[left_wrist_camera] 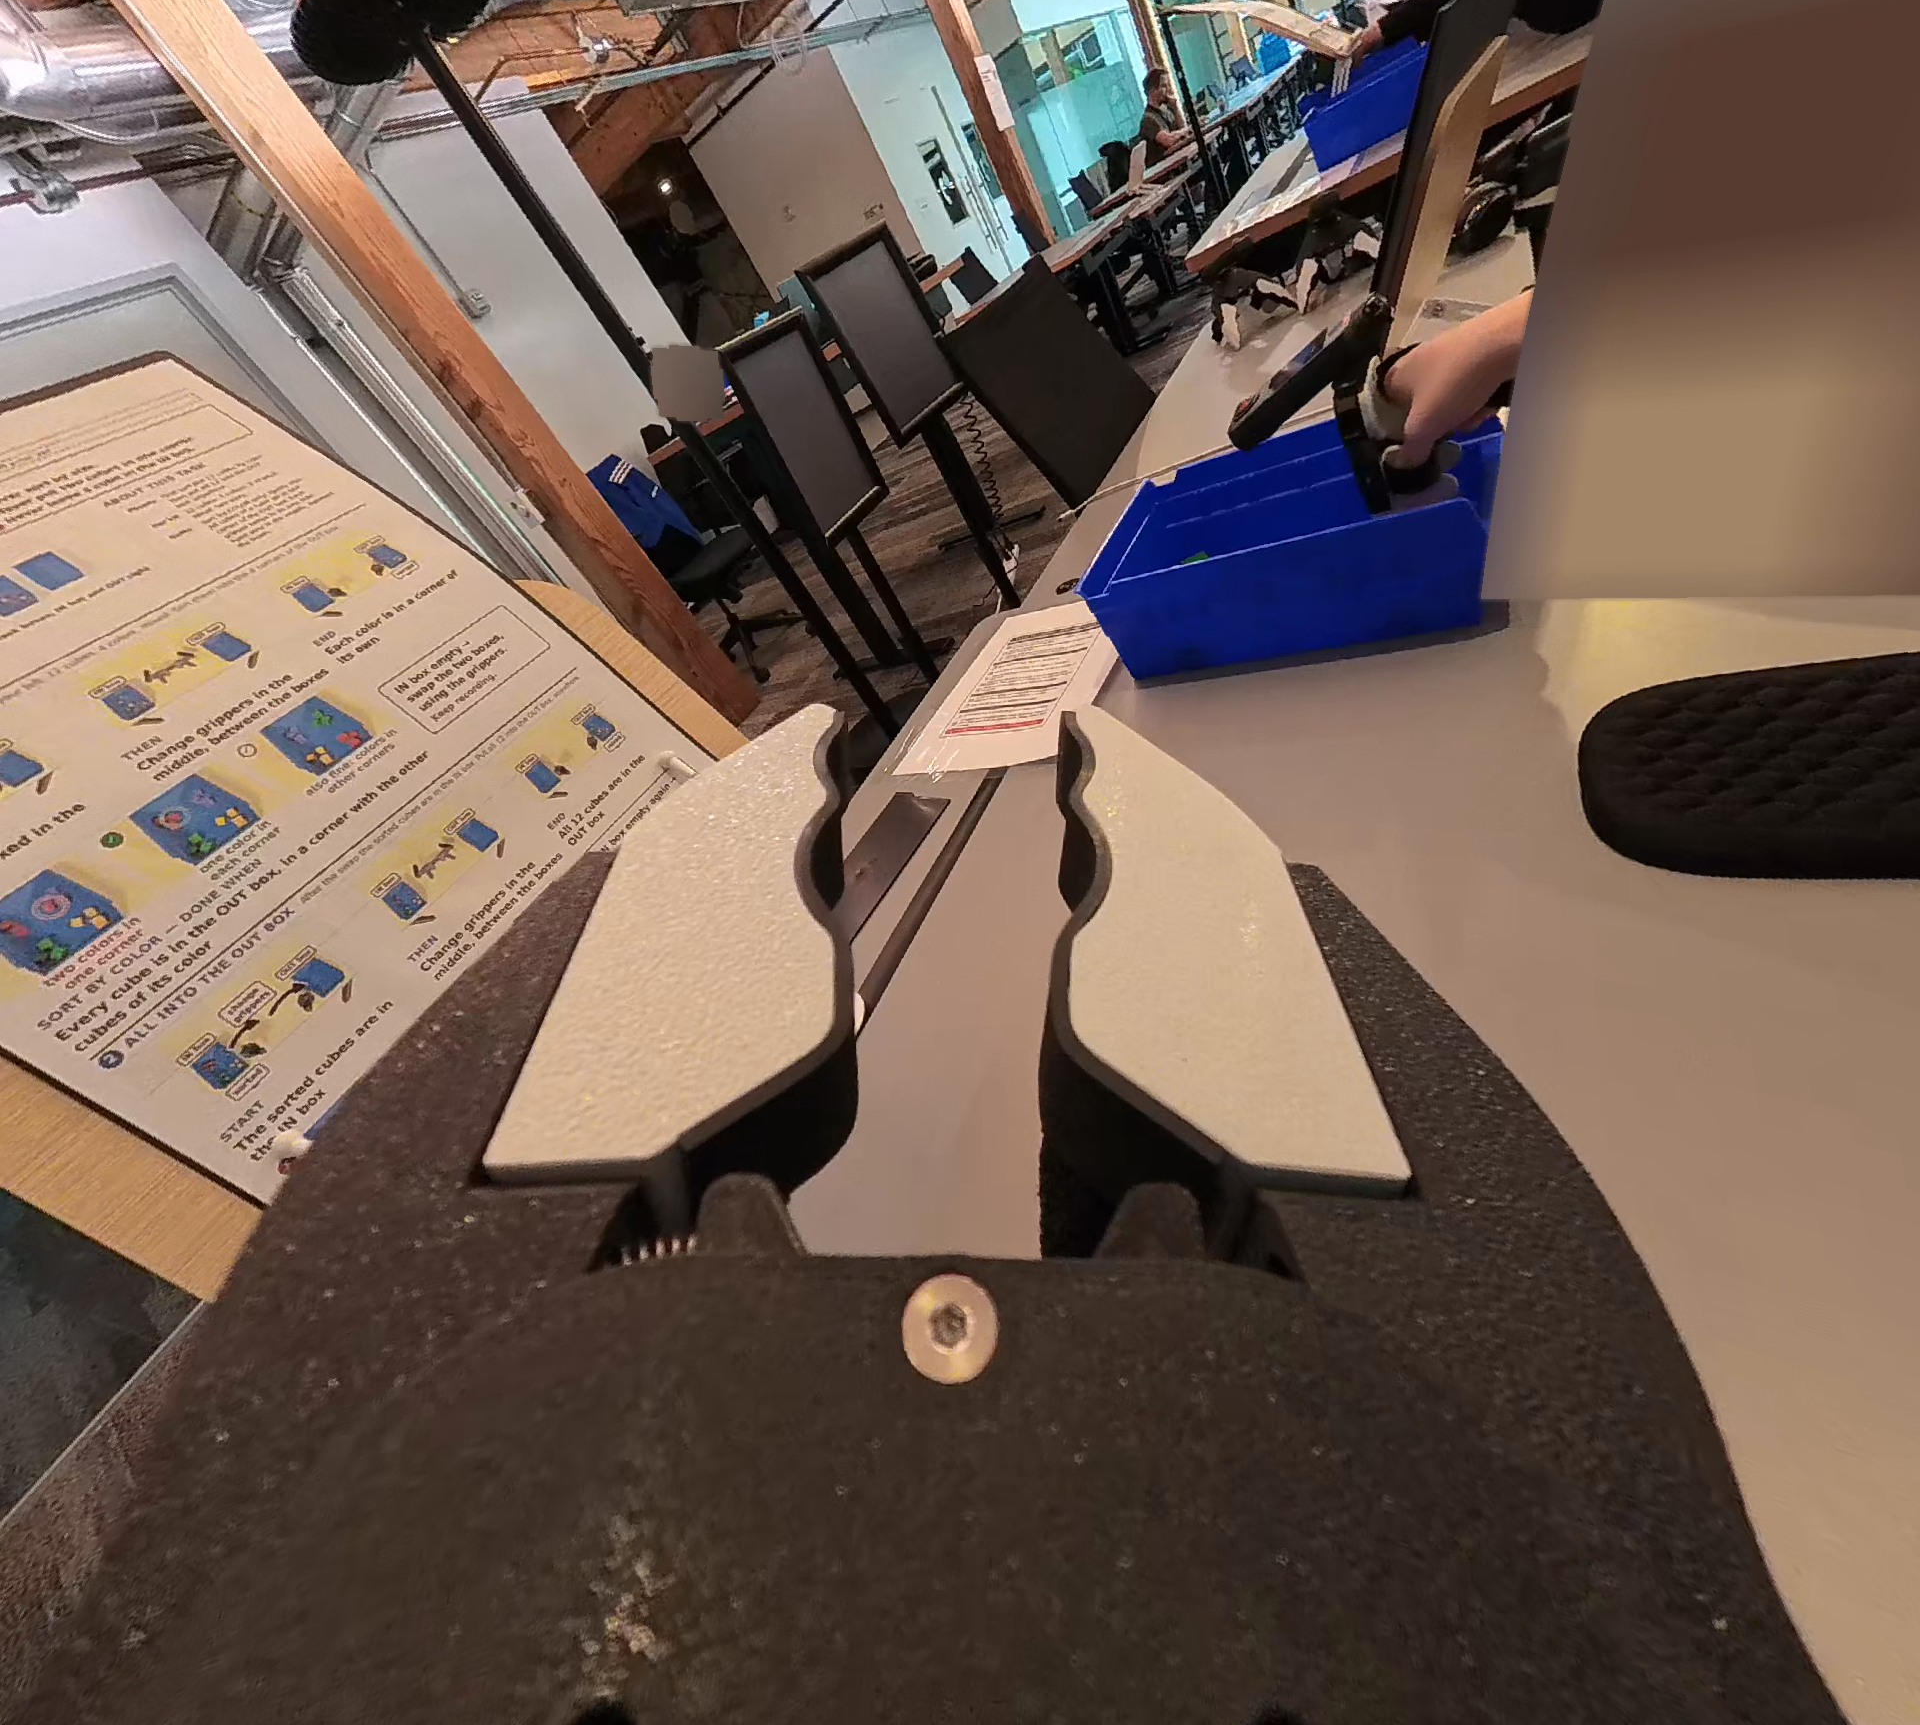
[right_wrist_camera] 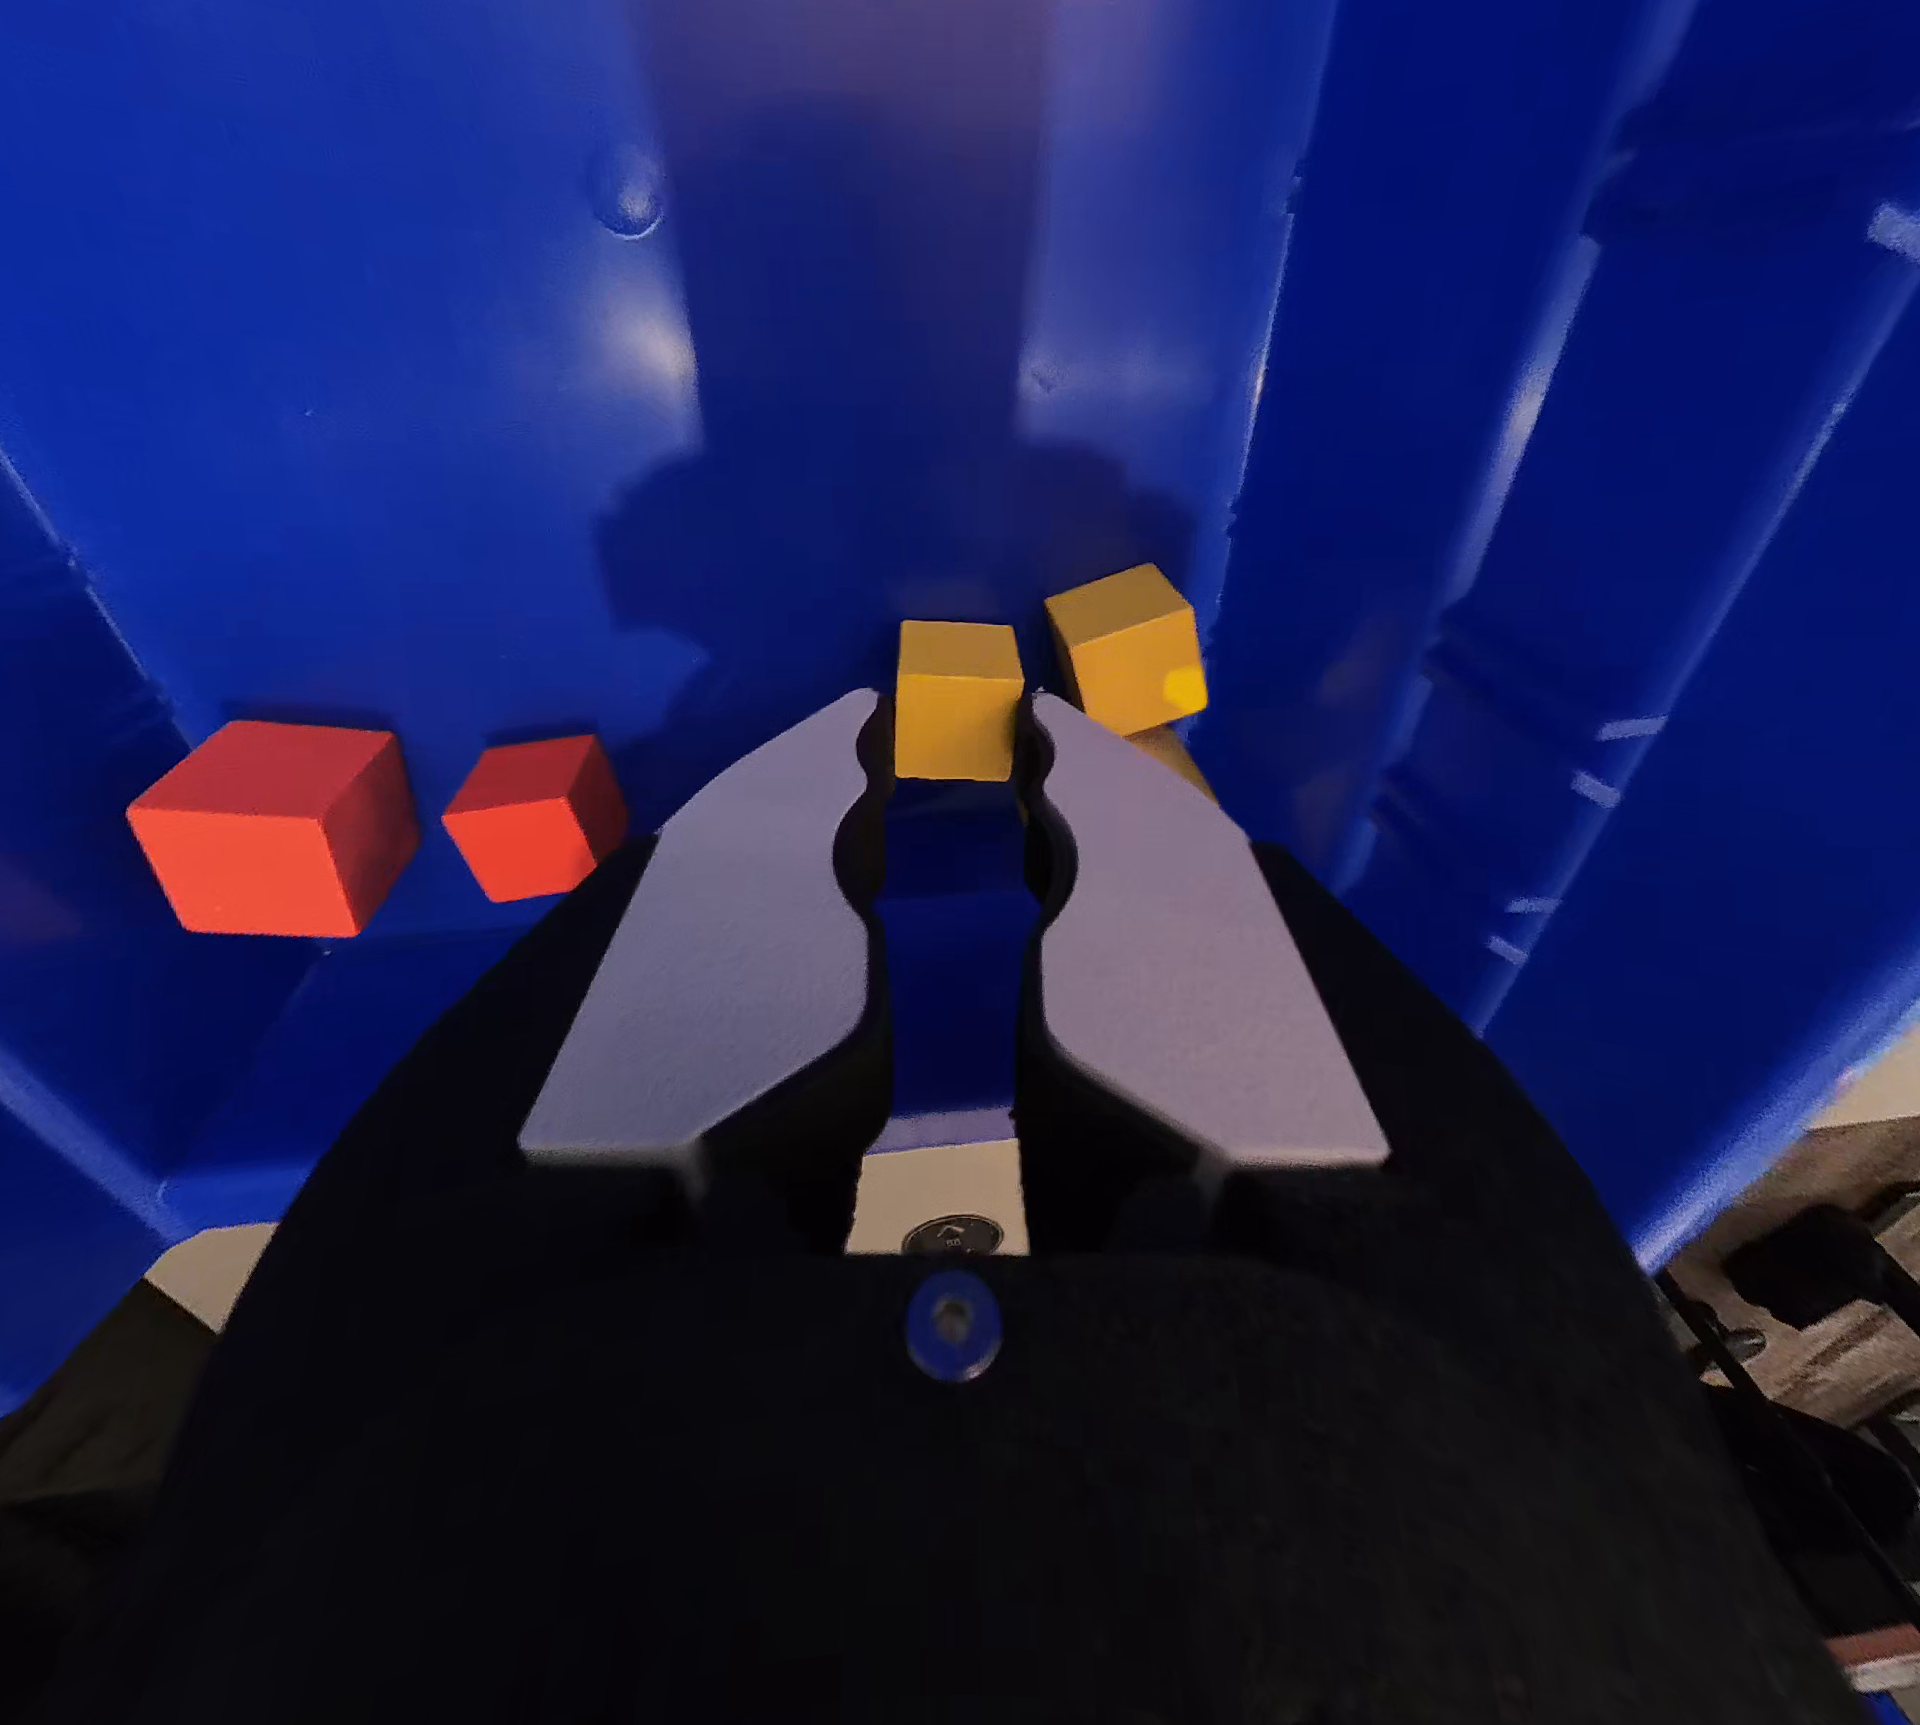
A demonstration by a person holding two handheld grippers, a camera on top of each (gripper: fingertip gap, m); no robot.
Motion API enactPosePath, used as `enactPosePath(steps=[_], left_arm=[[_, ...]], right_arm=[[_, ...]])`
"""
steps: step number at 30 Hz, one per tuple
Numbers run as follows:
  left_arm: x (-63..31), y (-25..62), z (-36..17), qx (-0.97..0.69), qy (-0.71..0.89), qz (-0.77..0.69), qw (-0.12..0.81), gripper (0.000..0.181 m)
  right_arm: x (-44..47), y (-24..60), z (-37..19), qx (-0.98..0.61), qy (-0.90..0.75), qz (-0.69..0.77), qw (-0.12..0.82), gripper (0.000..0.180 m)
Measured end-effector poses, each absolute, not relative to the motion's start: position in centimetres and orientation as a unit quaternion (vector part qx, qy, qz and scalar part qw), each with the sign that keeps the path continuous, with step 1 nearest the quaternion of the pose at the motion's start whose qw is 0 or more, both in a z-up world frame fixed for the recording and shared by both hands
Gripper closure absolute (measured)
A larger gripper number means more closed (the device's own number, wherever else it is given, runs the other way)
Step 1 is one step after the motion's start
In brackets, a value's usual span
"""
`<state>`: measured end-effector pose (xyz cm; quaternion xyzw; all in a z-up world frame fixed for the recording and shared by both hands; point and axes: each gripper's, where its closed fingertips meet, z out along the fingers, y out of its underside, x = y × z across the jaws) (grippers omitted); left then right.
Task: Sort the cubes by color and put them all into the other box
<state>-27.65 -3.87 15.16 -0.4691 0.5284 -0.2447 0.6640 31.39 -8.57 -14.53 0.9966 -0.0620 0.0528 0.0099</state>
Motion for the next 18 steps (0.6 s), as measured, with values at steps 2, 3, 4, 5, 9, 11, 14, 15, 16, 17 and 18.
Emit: enactPosePath(steps=[2,3,4,5,9,11,14,15,16,17,18], left_arm=[[-27.6,-3.9,15.1,-0.468,0.530,-0.245,0.663,0.143],[-27.6,-3.9,15.1,-0.469,0.530,-0.244,0.664,0.144],[-27.6,-3.8,15.1,-0.469,0.528,-0.243,0.665,0.144],[-27.6,-3.9,15.2,-0.468,0.528,-0.245,0.665,0.144],[-27.6,-4.1,15.4,-0.464,0.528,-0.247,0.667,0.145],[-27.6,-4.2,15.5,-0.463,0.527,-0.249,0.668,0.145],[-27.3,-3.8,15.4,-0.468,0.522,-0.249,0.668,0.146],[-27.2,-3.5,15.2,-0.472,0.521,-0.248,0.666,0.146],[-27.0,-3.3,15.0,-0.476,0.521,-0.247,0.664,0.146],[-26.8,-3.1,14.8,-0.480,0.521,-0.246,0.662,0.146],[-26.6,-2.9,14.5,-0.483,0.522,-0.244,0.659,0.146]], right_arm=[[31.5,-8.5,-14.5,0.997,-0.061,0.053,0.010,0.157],[31.4,-8.5,-14.5,0.997,-0.061,0.053,0.007,0.157],[31.4,-8.4,-14.4,0.997,-0.062,0.052,0.004,0.157],[31.4,-8.5,-14.3,0.997,-0.064,0.052,0.001,0.152],[30.6,-8.5,-11.4,0.996,-0.061,0.059,-0.032,0.143],[29.5,-7.7,-8.1,0.992,-0.061,0.066,-0.086,0.143],[25.5,-5.7,-1.5,0.976,-0.046,0.041,-0.209,0.143],[23.4,-5.0,0.8,0.966,-0.033,0.022,-0.257,0.143],[21.0,-4.3,3.2,0.953,-0.018,0.001,-0.302,0.143],[18.4,-3.8,5.4,0.938,0.004,-0.024,-0.346,0.143],[15.6,-3.3,7.5,0.919,0.029,-0.051,-0.390,0.143]])
